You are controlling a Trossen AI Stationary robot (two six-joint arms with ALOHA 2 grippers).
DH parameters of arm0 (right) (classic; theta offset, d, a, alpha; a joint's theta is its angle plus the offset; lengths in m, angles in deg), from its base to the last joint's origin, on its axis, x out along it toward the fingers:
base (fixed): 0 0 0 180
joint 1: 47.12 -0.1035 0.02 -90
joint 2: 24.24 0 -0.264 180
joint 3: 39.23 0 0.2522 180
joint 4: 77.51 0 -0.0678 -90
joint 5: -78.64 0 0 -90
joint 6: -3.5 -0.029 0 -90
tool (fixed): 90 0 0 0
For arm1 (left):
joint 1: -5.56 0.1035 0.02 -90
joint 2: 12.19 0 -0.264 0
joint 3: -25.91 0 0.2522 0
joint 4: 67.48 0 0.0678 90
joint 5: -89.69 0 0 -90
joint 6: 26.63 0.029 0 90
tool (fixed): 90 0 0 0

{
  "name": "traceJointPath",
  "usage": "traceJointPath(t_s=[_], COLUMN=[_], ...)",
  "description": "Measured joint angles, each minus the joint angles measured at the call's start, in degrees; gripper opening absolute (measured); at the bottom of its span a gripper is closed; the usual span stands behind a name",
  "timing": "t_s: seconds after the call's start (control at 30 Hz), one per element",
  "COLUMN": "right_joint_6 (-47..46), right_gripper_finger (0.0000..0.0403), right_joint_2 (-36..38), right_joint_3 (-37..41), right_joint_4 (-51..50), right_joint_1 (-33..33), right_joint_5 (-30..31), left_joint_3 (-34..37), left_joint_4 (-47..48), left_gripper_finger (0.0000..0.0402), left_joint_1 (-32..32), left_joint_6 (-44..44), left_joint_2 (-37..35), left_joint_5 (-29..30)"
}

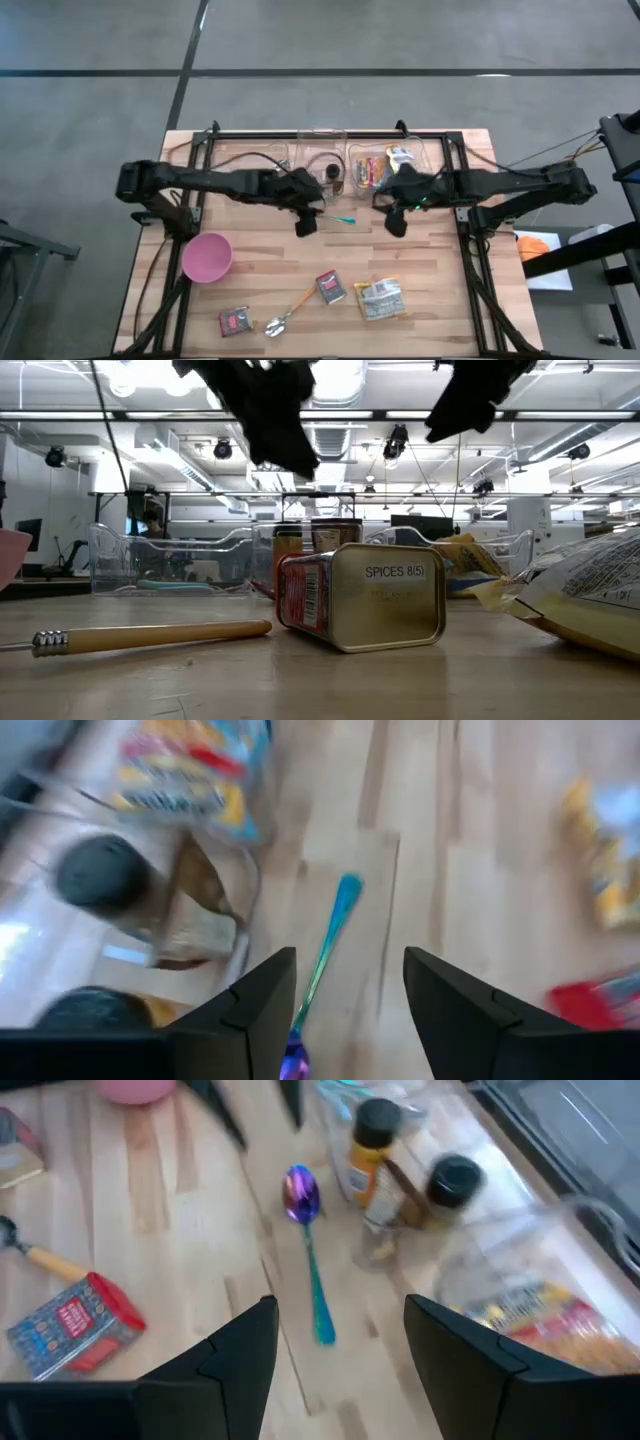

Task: Pick & Place Food Item
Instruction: Put the blue spoon into the left transparent bin

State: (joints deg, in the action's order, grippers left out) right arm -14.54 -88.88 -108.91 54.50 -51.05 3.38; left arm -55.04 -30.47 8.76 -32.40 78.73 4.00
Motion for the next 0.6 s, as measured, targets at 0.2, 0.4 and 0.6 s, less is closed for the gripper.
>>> traceJointPath(t_s=[0.2,0.4,0.6], right_joint_6=[4.05,4.42,1.69], right_gripper_finger=[0.0214,0.0214,0.0214], right_joint_2=[-9.83,-18.78,-26.23], right_joint_3=[0.0,0.0,0.0], right_joint_4=[11.24,22.42,29.98], right_joint_1=[-2.56,-2.99,-3.4], right_joint_5=[3.36,3.41,3.41], left_joint_3=[3.59,13.32,22.93], left_joint_4=[-0.79,-8.14,-15.95], left_gripper_finger=[0.019,0.019,0.019], left_joint_1=[0.27,0.31,0.26], left_joint_6=[-8.11,-15.98,-22.49], left_joint_2=[-9.93,-19.42,-26.69], left_joint_5=[0.49,0.6,0.19])
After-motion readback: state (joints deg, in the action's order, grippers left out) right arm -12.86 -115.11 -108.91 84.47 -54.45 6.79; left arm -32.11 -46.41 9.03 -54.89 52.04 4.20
